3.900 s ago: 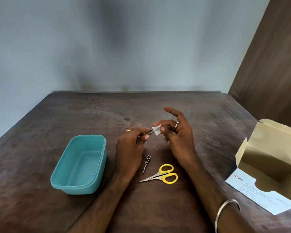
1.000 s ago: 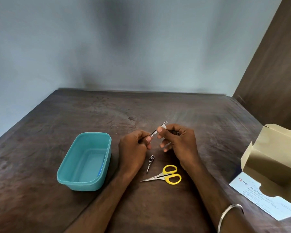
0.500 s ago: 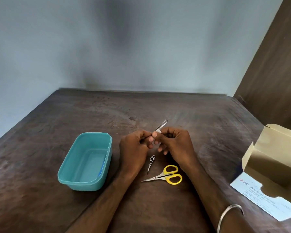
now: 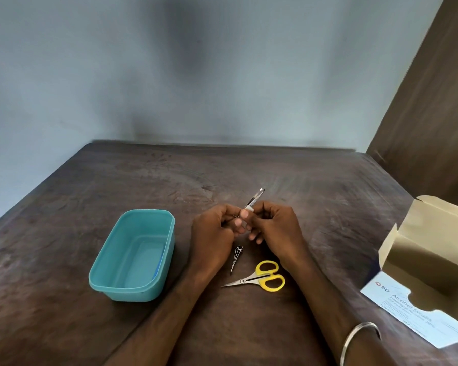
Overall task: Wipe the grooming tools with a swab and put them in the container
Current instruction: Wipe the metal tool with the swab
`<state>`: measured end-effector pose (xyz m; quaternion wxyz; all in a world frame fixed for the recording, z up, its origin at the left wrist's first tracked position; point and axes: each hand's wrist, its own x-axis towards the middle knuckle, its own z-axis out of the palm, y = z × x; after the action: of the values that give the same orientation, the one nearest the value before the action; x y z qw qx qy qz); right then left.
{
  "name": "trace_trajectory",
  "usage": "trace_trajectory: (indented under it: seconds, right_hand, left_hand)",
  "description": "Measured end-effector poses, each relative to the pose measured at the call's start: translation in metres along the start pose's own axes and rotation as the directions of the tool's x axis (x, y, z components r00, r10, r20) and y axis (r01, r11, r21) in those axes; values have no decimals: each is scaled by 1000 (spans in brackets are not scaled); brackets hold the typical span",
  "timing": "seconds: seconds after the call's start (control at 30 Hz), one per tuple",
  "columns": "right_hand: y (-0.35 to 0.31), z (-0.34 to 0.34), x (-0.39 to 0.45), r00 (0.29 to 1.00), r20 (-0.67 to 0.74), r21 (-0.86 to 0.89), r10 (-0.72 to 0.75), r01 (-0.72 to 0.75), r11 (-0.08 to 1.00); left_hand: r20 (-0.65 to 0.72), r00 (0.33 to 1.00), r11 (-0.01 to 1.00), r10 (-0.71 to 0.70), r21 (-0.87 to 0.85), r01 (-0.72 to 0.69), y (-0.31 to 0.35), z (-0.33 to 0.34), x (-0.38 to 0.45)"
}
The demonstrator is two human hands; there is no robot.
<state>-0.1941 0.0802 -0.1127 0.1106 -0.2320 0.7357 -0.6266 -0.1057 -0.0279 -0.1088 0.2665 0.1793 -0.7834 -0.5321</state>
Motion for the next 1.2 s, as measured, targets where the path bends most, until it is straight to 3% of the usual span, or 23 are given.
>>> trace_trajectory:
  seconds: [0.2, 0.67, 1.2]
  right_hand:
    - [-2, -2, -1, 997, -62, 91, 38, -32, 995]
    - [-9, -7, 2, 968, -177, 359, 178, -105, 927]
    - [-5, -2, 0, 994, -71, 152, 78, -67, 986]
  left_hand:
    - [-44, 999, 996, 17, 87, -13, -3, 2, 1]
    - [-36, 999, 994, 4, 106, 0, -1, 1, 1]
    - [-74, 997, 996, -28, 81, 34, -4, -2, 1]
